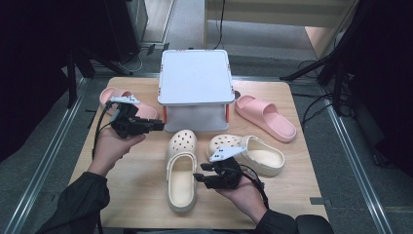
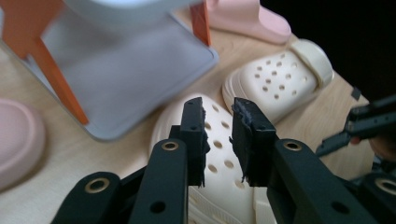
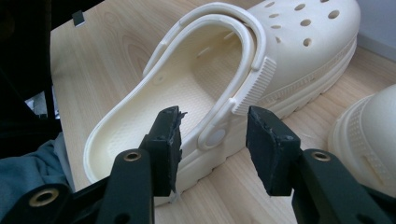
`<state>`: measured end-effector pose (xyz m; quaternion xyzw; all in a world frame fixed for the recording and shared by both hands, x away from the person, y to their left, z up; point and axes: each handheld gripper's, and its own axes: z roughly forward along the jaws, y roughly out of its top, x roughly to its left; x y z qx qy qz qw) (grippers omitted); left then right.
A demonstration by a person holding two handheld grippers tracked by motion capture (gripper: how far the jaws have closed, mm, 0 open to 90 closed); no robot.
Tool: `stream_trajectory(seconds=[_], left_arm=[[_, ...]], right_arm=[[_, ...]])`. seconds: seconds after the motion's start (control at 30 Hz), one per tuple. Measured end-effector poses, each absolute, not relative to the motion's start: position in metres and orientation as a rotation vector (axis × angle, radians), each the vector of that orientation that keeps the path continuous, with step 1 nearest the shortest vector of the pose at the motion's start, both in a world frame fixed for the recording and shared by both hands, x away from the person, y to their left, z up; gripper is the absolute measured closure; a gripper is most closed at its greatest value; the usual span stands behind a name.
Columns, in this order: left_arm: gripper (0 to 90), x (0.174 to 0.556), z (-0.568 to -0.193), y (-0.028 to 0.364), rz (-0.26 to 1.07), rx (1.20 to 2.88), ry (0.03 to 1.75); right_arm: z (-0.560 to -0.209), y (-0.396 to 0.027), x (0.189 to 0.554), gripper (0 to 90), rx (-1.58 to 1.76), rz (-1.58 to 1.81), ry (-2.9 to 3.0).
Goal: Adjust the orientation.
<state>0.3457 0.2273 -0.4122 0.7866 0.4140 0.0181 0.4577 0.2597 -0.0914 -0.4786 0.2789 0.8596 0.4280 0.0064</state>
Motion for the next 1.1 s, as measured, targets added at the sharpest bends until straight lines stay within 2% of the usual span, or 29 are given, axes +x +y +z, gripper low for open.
stream_trajectory(seconds=[0.1,0.2,0.37,0.53,0.6,0.87,1.1], left_arm=[[74.6,0.351,-0.403,0.227,0.077,1.962,1.010],[83.4,0.357,-0.388,0.226,0.081,1.936,0.984],[85.5,0.367,-0.378,0.220,0.105,1.971,0.972],[85.3,0.386,-0.370,0.217,0.064,1.968,0.968],[85.7,0.391,-0.367,0.216,0.103,1.981,0.969],[89.2,0.413,-0.380,0.222,0.128,1.990,1.013],[89.3,0.423,-0.387,0.224,0.148,1.968,1.011]], right_arm=[[-0.478,-0.091,0.259,52.6,0.894,1.331,2.698],[-0.477,-0.086,0.260,49.2,0.913,1.321,2.700],[-0.476,-0.083,0.262,48.4,0.940,1.325,2.694],[-0.475,-0.080,0.263,42.5,0.983,1.304,2.655],[-0.477,-0.078,0.263,39.5,0.994,1.284,2.629],[-0.484,-0.067,0.266,35.7,1.032,1.235,2.634],[-0.489,-0.060,0.268,38.0,1.075,1.223,2.593]])
